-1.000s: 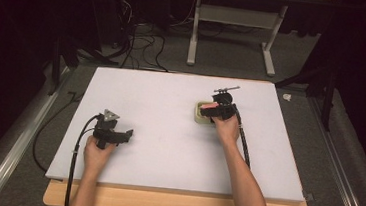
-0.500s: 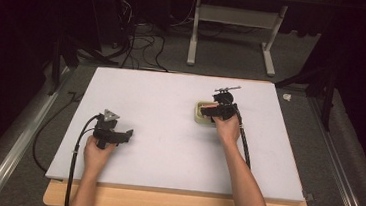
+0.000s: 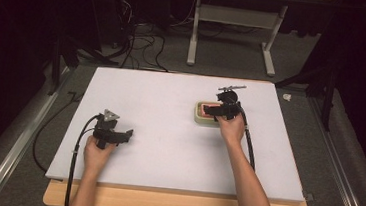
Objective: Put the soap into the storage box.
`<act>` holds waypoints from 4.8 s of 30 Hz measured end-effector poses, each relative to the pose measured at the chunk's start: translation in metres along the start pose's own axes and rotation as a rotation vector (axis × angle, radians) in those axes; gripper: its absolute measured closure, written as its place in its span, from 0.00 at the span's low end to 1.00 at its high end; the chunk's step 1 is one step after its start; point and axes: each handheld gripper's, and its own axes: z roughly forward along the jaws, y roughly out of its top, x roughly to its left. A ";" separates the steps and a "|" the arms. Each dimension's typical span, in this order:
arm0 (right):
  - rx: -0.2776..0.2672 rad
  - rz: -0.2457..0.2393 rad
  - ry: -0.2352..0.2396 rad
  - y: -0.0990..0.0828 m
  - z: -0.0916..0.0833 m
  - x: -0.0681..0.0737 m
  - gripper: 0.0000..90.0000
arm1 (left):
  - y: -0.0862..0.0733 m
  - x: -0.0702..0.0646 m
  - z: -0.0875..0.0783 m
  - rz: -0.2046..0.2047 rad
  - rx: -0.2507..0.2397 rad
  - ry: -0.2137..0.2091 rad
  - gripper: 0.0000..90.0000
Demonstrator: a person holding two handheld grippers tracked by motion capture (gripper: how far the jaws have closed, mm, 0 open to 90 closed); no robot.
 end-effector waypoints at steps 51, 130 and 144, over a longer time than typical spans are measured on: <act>-0.199 -0.043 0.020 -0.029 -0.088 -0.010 0.20 | 0.000 0.000 0.000 0.000 0.000 0.000 0.20; -0.211 0.073 0.044 -0.113 -0.113 -0.038 0.21 | 0.000 0.000 0.000 0.001 -0.002 0.002 0.20; -0.196 0.081 0.046 -0.123 -0.106 -0.039 0.21 | 0.000 0.000 0.000 0.001 -0.002 0.002 0.20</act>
